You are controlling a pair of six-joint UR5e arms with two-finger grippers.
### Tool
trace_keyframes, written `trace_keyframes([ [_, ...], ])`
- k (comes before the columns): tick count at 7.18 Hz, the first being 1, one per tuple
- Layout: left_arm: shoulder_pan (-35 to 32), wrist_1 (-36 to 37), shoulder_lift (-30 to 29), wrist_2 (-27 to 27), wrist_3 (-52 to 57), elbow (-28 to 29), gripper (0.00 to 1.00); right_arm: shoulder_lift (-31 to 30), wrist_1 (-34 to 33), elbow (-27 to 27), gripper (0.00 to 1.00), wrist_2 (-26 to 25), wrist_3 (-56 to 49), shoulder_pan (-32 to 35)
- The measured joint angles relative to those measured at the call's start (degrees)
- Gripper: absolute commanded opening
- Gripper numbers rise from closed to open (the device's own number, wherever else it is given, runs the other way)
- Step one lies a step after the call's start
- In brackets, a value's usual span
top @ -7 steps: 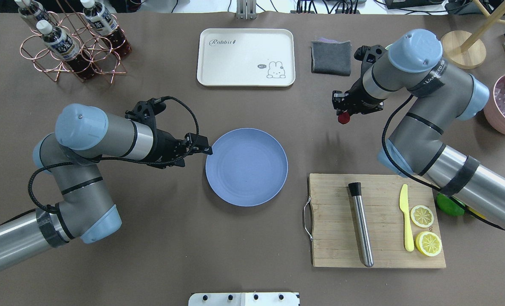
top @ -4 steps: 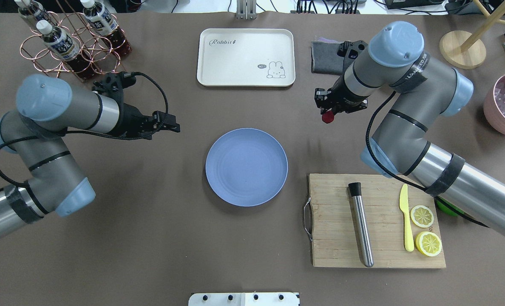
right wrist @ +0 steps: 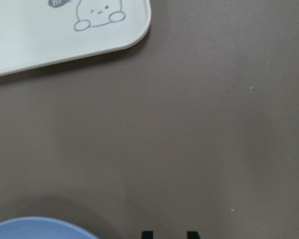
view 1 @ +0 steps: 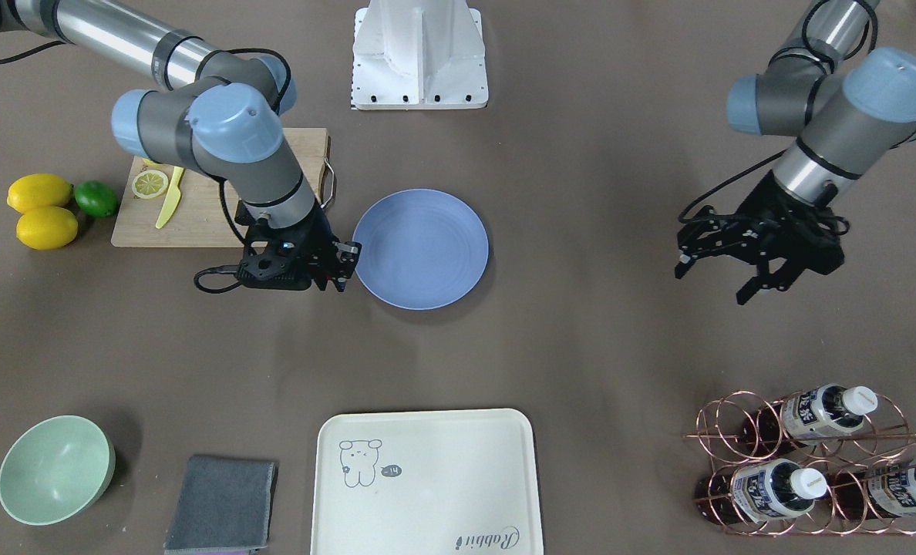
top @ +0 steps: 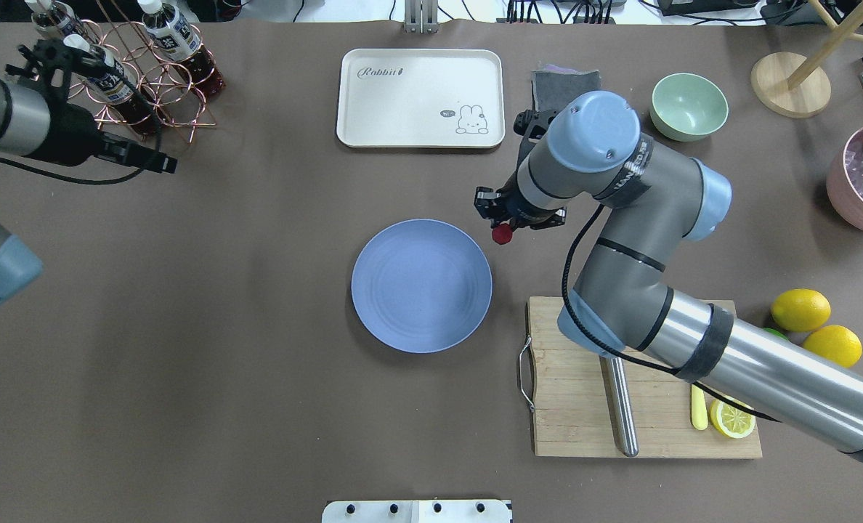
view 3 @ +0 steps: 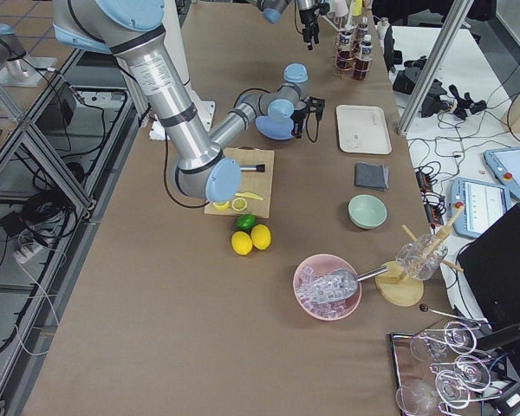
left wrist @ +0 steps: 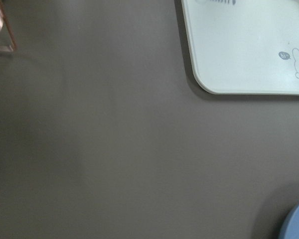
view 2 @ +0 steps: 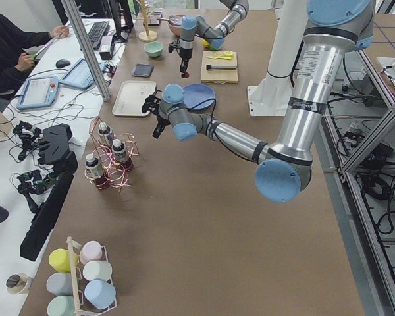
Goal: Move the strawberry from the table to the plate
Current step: 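Carry the strawberry over the blue plate and open the right gripper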
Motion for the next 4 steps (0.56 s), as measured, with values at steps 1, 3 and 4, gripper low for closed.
trace_keyframes([
  [1, -1.97, 0.88, 0.70, -0.13, 2.10, 0.01, 0.98, 2.45, -1.94, -0.17, 0.00, -2.54, 2.21, -3.23],
  [3, -4.21, 2.40, 1.02, -0.27, 3.27, 0.21, 0.98, 5.70, -4.01, -1.11, 0.00, -6.99, 4.64, -8.51],
  [4, -4.80, 2.64, 0.97, -0.27, 3.44, 0.70, 0.98, 6.88, -4.14, -2.62, 0.00, -8.27, 4.94, -9.67],
])
